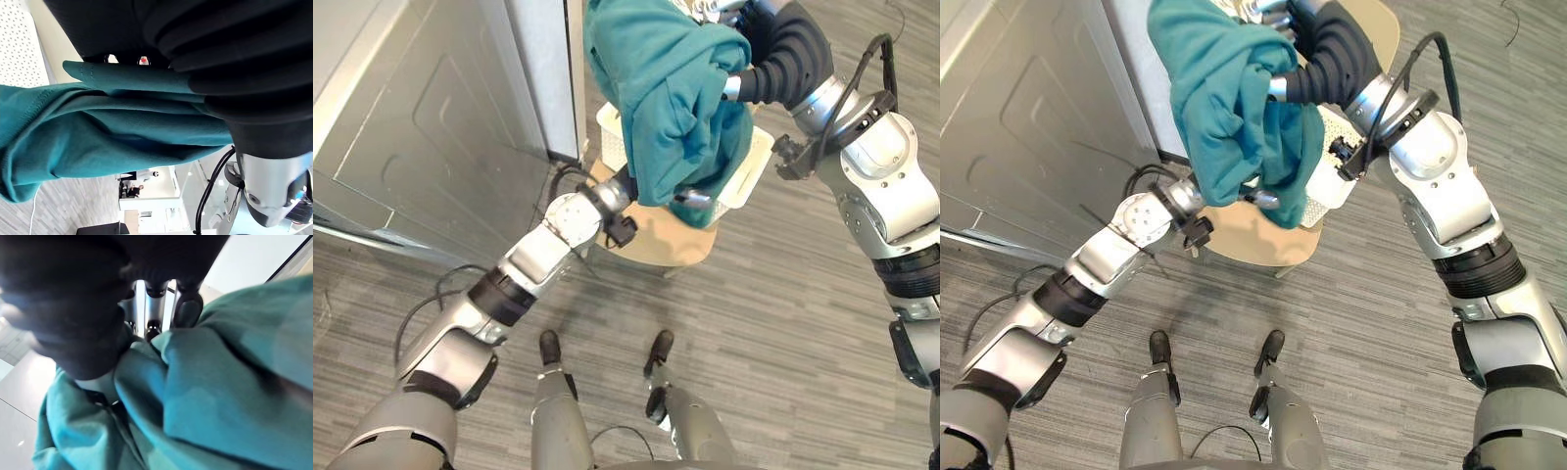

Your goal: Pick up the laundry basket with both hands and put the clothes into the washing machine.

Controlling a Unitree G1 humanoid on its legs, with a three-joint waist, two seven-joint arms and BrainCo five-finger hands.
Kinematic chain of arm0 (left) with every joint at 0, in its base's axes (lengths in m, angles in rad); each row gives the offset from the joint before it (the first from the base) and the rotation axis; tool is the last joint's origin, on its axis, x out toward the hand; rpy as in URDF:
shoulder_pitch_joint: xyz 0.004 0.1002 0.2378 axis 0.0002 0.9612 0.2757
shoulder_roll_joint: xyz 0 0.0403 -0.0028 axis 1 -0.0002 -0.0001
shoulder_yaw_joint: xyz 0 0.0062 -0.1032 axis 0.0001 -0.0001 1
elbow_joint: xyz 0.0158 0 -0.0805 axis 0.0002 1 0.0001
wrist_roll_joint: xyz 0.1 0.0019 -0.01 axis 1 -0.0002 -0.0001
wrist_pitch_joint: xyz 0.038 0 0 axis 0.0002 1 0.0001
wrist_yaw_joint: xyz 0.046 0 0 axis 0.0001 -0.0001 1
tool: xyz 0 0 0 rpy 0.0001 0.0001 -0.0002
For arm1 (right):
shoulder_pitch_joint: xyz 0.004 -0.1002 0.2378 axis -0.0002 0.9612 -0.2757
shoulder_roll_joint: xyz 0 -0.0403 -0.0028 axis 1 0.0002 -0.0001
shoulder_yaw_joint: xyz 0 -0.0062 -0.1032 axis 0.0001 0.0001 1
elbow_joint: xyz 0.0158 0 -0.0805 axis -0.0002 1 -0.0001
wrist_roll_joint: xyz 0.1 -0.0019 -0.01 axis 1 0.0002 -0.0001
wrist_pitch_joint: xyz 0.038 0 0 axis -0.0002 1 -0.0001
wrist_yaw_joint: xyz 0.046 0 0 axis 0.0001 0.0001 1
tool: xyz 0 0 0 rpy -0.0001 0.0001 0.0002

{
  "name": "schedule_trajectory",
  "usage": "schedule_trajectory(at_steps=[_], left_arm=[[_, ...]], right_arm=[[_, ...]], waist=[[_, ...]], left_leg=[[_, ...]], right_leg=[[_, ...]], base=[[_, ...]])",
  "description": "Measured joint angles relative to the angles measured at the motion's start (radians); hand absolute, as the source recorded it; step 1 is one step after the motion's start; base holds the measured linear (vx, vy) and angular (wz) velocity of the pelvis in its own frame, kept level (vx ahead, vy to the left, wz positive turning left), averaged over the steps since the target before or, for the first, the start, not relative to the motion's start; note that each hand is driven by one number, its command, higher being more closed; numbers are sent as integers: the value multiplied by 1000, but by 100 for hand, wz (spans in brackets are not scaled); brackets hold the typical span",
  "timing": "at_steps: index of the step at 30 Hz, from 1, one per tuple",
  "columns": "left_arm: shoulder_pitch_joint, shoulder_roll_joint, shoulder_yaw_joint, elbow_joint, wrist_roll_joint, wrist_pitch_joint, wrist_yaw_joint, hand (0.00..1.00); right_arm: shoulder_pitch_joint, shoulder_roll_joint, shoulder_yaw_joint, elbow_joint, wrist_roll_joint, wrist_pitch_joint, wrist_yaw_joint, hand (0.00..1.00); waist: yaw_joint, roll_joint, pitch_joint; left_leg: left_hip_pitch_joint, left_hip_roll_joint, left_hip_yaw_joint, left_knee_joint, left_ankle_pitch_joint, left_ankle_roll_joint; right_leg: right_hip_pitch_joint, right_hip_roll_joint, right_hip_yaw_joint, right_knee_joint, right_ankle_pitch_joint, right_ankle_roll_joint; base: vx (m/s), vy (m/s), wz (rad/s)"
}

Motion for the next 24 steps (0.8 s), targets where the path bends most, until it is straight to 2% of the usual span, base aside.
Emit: schedule_trajectory(at_steps=[6, 10, 14, 15, 17, 20, 24], left_arm=[[-67, -22, -58, 5, -7, -2, 1, 0], [-69, -29, -59, 5, -31, -30, 10, 0], [-69, -81, -45, 4, -29, -52, 53, 0], [-67, -109, -30, 3, -17, -64, 77, 100], [-51, -157, 26, -4, 16, -87, 91, 100], [-47, -181, 35, -9, 89, -122, 127, 100], [-33, -232, 71, -10, 149, -132, 152, 100]], right_arm=[[-35, 22, 40, 6, 1, 0, 0, 100], [-61, 25, 63, 10, 21, 0, 1, 100], [-61, 35, 63, 10, 21, -8, 1, 100], [-61, 45, 63, 10, 21, -15, 0, 100], [-61, 54, 52, 10, 22, -27, -1, 100], [-59, 55, 14, 11, 22, -36, -4, 100], [-59, 56, -23, 39, 22, -37, -26, 100]], waist=[[2, 15, 13], [3, 24, 40], [4, 27, 71], [3, 26, 76], [4, 26, 77], [9, 26, 77], [19, 26, 77]], left_leg=[[-8, -2, -5, 3, -1, 2], [-12, -1, -5, 14, -7, 9], [-20, 0, -4, 38, -18, 14], [-21, 1, -3, 41, -18, 15], [-21, 1, 1, 34, -18, 14], [-21, 0, 5, 28, -17, 13], [-8, -1, 15, 17, -16, 13]], right_leg=[[-2, -1, -2, 0, 0, 0], [-2, -1, 1, 1, 0, 0], [-2, -2, 10, 5, 0, 0], [-2, -3, 11, 5, 0, 0], [-5, -2, 11, 4, -1, 1], [-9, -3, 11, 4, 0, 0], [-9, -4, 11, 4, 0, 0]], base=[[86, 22, 3], [38, 21, 0], [3, 15, -2], [0, 0, 0], [0, 0, 0], [66, -2, -2], [80, 8, -4]])
